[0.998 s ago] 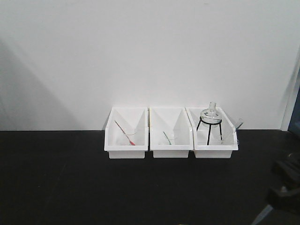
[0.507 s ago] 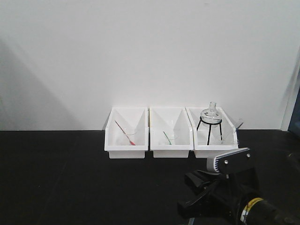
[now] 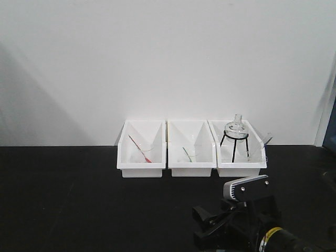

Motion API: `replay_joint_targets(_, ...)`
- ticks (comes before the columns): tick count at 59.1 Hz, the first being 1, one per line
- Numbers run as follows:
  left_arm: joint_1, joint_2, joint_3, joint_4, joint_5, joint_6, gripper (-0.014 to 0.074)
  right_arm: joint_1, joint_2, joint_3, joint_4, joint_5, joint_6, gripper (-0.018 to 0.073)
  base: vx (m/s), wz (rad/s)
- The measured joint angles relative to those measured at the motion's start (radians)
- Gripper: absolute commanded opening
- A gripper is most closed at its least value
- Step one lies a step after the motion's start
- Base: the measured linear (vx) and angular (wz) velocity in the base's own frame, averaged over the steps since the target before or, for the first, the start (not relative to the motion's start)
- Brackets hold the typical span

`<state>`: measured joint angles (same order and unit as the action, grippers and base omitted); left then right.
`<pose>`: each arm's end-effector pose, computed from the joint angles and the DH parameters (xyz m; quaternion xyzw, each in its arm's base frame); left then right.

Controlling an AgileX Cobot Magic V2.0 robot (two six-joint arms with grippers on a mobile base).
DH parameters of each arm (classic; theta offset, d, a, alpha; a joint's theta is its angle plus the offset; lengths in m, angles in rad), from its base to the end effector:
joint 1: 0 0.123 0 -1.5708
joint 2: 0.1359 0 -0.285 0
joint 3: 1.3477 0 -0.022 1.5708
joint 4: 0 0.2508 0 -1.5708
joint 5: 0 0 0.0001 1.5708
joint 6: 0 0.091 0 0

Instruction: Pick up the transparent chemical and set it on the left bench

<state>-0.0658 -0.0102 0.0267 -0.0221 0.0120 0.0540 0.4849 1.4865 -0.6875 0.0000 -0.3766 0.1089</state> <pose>0.0566 -0.0038 0.2036 0.0336 0.6852 -0.0124 0.7274 0.2697 0.1421 0.2304 -0.1523 0.8008 0.1695 0.5539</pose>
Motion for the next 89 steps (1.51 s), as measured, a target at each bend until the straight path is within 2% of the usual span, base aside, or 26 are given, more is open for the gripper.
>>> replay_joint_targets(8, 0.000, 0.000, 0.000, 0.000, 0.000, 0.000, -0.0003, 0.000, -0.013, 0.000, 0.000, -0.001, -0.007, 0.0579, 0.00, 0.00)
replay_joint_targets(16, 0.000, 0.000, 0.000, 0.000, 0.000, 0.000, -0.0003, 0.000, -0.088, 0.000, 0.000, -0.001, -0.049, 0.0503, 0.00, 0.00)
replay_joint_targets(23, 0.000, 0.000, 0.000, 0.000, 0.000, 0.000, -0.0003, 0.000, -0.214, 0.000, 0.000, 0.052, -0.072, 0.0335, 0.00, 0.00)
replay_joint_targets(34, 0.000, 0.000, 0.000, 0.000, 0.000, 0.000, -0.0003, 0.000, -0.448, 0.000, 0.000, 0.293, -0.080, -0.0015, 0.00, 0.00)
replay_joint_targets(42, 0.000, 0.000, 0.000, 0.000, 0.000, 0.000, -0.0003, 0.000, -0.598, 0.000, 0.000, 0.437, -0.088, -0.0010, 0.00, 0.00)
replay_joint_targets(52, 0.000, 0.000, 0.000, 0.000, 0.000, 0.000, -0.0003, 0.000, -0.726, 0.000, -0.005, 0.527, -0.099, -0.0007, 0.00, 0.00)
replay_joint_targets(65, 0.000, 0.000, 0.000, 0.000, 0.000, 0.000, -0.0003, 0.000, -0.819, 0.000, -0.006, 0.540, -0.102, -0.0008, 0.00, 0.00)
replay_joint_targets(81, 0.000, 0.000, 0.000, 0.000, 0.000, 0.000, -0.0003, -0.001, -0.830, 0.000, -0.018, 0.551, -0.109, -0.0008, 0.00, 0.00)
replay_joint_targets(85, 0.000, 0.000, 0.000, 0.000, 0.000, 0.000, -0.0003, -0.019, -0.849, 0.007, -0.048, 0.562, -0.124, -0.0008, 0.00, 0.00)
replay_joint_targets(89, 0.000, 0.000, 0.000, 0.000, 0.000, 0.000, -0.0003, -0.072, -0.885, 0.041, -0.056, 0.563, -0.129, -0.0008, 0.00, 0.00)
